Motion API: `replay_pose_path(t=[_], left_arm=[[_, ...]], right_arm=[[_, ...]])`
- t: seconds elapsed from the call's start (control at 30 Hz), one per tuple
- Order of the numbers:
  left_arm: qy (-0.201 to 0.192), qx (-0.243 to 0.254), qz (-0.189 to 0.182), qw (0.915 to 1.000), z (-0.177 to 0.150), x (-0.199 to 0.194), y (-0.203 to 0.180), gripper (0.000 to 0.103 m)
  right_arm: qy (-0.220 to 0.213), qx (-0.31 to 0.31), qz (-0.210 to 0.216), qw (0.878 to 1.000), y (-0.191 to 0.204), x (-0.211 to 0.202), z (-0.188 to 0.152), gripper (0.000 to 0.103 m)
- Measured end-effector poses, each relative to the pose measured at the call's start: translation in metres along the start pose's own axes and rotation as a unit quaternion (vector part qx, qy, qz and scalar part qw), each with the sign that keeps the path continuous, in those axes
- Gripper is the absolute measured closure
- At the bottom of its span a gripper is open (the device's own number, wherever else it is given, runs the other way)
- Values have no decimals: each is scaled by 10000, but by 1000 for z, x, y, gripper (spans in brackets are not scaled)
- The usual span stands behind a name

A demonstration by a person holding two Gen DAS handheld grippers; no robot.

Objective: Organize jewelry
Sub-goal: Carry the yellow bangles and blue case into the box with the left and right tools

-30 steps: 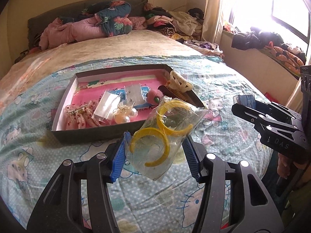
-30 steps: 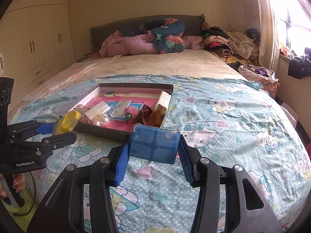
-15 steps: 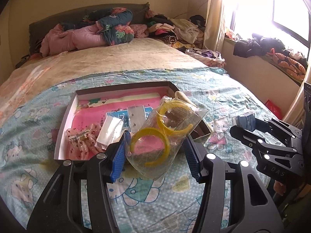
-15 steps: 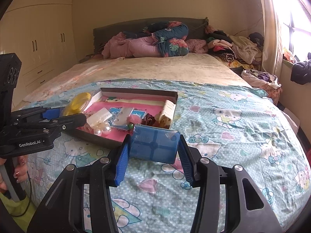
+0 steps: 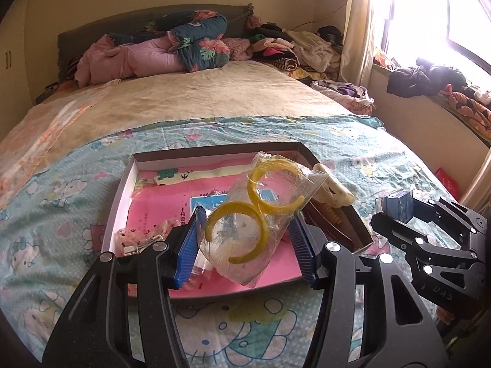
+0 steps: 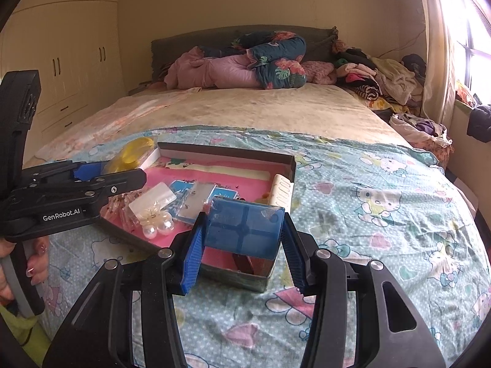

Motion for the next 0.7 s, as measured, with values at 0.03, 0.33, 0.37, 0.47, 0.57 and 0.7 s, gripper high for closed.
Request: replay_pose_path(t=[0.03, 0.33, 0.37, 0.47, 0.57, 0.7], left_arm=[[0, -9, 17, 10000, 1, 1, 3, 57], [98, -69, 198, 9997, 10, 27, 23, 57], [125, -88, 216, 9997, 11, 31, 26, 57], [182, -126, 258, 9994, 12, 40, 33, 57], [243, -164, 317, 9991, 11, 49, 40, 57], [317, -260, 364, 9985, 9, 59, 48, 57]], right_arm=[[1, -14, 10, 10000, 1, 3, 2, 57], [108, -171, 69, 9998, 13, 37, 18, 57], [136, -193, 87, 9997, 15, 42, 19, 57], [216, -230, 139, 9994, 21, 53, 19, 57], [298, -291, 177, 9990, 27, 63, 18, 57], [394, -326, 277, 9983, 34, 72, 14, 57]])
Point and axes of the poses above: each gripper's, at about its wrist camera, not at the fingertips, and x roughly the way its jaws point, y to its left, z to its top, the point moved 4 cm from there along x, roughly the way its jaws point, and after that the axes turned 2 degrees about x, right-handed, at the moved point
